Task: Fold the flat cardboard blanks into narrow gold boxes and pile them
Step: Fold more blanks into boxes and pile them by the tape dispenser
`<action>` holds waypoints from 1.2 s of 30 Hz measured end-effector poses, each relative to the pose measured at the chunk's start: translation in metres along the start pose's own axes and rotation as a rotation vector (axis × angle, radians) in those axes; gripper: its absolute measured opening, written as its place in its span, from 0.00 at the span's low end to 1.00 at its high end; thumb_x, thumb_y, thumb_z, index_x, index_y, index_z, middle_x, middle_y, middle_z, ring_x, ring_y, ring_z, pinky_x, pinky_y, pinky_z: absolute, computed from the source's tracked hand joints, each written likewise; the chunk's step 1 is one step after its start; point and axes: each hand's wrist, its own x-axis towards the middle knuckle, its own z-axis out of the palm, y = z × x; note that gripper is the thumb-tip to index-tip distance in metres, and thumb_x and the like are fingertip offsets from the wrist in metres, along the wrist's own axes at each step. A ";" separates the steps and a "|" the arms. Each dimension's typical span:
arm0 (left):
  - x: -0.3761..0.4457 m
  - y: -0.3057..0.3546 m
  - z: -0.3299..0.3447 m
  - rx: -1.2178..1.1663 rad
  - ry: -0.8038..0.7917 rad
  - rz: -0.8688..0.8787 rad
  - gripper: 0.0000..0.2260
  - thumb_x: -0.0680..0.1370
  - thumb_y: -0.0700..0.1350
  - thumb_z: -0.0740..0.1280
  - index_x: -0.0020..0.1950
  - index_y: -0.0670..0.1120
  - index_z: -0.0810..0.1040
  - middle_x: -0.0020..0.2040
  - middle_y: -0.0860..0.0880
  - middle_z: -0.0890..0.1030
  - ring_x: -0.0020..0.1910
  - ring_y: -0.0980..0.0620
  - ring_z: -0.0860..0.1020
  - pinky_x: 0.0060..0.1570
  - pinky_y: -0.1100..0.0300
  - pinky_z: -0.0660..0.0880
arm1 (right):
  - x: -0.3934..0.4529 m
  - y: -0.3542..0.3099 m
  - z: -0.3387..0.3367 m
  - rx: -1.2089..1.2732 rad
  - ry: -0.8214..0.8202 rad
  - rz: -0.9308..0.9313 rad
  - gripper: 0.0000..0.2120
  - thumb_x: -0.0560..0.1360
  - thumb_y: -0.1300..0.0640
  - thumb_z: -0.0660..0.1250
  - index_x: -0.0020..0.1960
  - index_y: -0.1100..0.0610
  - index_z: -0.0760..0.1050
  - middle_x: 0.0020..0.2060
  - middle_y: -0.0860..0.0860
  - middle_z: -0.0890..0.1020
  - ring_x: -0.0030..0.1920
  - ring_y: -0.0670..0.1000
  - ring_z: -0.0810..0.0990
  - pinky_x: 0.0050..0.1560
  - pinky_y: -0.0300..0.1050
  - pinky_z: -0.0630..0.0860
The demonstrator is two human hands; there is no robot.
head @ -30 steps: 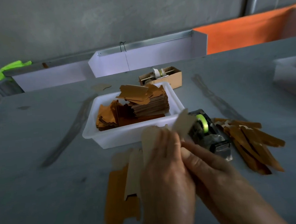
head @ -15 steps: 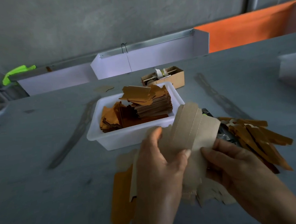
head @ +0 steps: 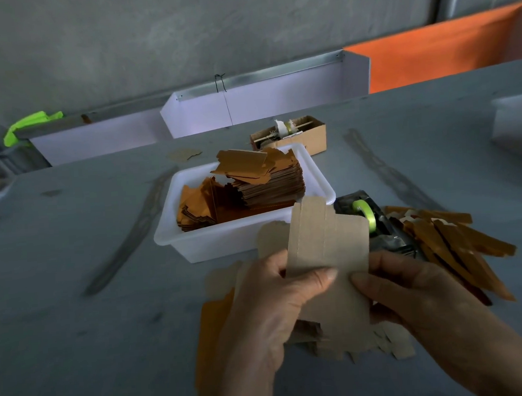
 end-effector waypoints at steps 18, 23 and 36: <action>-0.006 -0.008 0.020 0.006 0.093 0.131 0.06 0.77 0.44 0.67 0.42 0.50 0.82 0.35 0.49 0.83 0.33 0.57 0.79 0.32 0.67 0.75 | -0.002 0.010 0.031 -0.074 0.206 -0.333 0.10 0.70 0.49 0.62 0.49 0.50 0.73 0.33 0.56 0.82 0.31 0.57 0.82 0.31 0.45 0.79; -0.009 -0.003 0.013 0.050 -0.048 0.172 0.09 0.78 0.52 0.65 0.42 0.52 0.82 0.37 0.54 0.83 0.38 0.61 0.81 0.35 0.72 0.74 | 0.000 0.007 0.026 -0.074 0.161 -0.199 0.06 0.75 0.60 0.64 0.51 0.52 0.74 0.35 0.55 0.84 0.35 0.54 0.84 0.34 0.42 0.80; -0.012 -0.003 0.014 0.069 -0.045 0.083 0.04 0.75 0.49 0.70 0.47 0.50 0.80 0.42 0.50 0.85 0.44 0.51 0.83 0.50 0.53 0.80 | 0.000 0.006 0.019 0.127 0.215 -0.017 0.08 0.69 0.56 0.67 0.45 0.55 0.82 0.41 0.57 0.84 0.46 0.58 0.82 0.55 0.57 0.77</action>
